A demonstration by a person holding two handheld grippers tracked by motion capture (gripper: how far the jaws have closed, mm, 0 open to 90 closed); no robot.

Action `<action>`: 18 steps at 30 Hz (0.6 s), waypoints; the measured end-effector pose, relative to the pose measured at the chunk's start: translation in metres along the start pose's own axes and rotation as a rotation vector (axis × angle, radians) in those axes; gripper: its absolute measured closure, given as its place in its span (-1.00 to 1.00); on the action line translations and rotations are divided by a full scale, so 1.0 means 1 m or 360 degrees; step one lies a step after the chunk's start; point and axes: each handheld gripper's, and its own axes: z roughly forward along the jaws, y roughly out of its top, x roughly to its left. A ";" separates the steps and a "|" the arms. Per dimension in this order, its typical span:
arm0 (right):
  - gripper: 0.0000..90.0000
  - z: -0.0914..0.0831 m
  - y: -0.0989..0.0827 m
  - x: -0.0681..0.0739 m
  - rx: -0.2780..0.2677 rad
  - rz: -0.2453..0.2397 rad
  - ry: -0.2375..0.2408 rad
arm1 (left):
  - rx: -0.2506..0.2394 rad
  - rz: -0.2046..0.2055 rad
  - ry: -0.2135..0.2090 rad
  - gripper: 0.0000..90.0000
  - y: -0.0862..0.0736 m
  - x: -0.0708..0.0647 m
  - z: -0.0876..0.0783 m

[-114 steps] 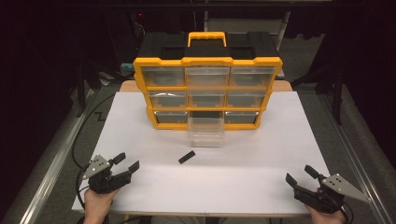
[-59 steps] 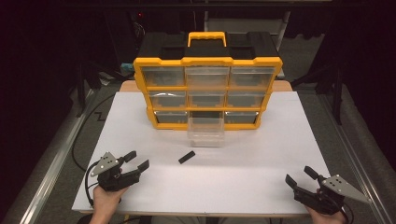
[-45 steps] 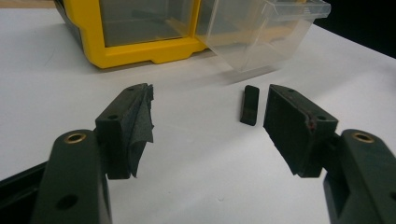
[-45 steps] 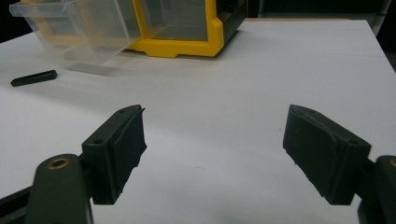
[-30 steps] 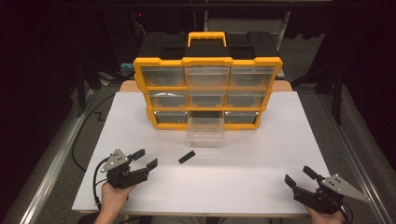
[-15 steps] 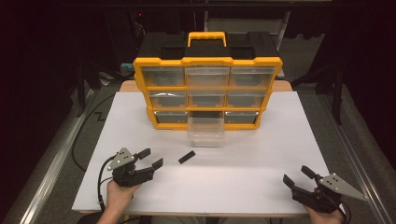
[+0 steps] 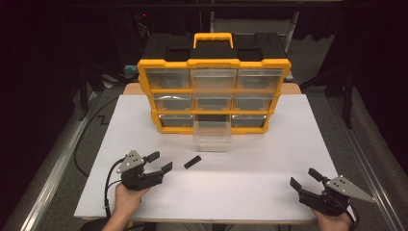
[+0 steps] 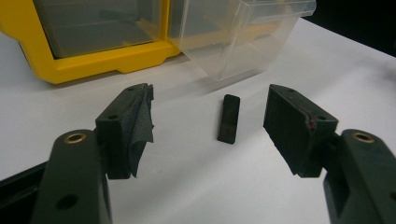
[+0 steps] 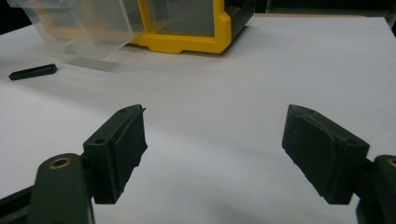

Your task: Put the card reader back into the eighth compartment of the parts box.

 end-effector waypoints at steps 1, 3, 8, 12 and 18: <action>-0.52 0.000 0.000 0.000 0.0000 0.0000 0.0000 | 0.0000 0.0002 -0.0001 -0.26 0.000 0.000 0.001; -0.51 0.001 0.001 0.000 0.0021 -0.0010 0.0003 | 0.0005 0.0002 0.0001 -0.26 0.001 -0.001 0.002; -0.51 0.000 0.001 0.001 0.0002 -0.0010 0.0005 | 0.0003 0.0012 -0.0009 -0.26 0.003 -0.003 0.007; -0.51 0.000 0.000 0.001 0.0001 -0.0018 0.0002 | 0.0007 0.0014 -0.0013 -0.25 0.004 -0.005 0.010; -0.51 0.000 0.000 0.001 0.0003 -0.0011 0.0004 | 0.0013 0.0007 -0.0017 -0.24 0.006 -0.006 0.014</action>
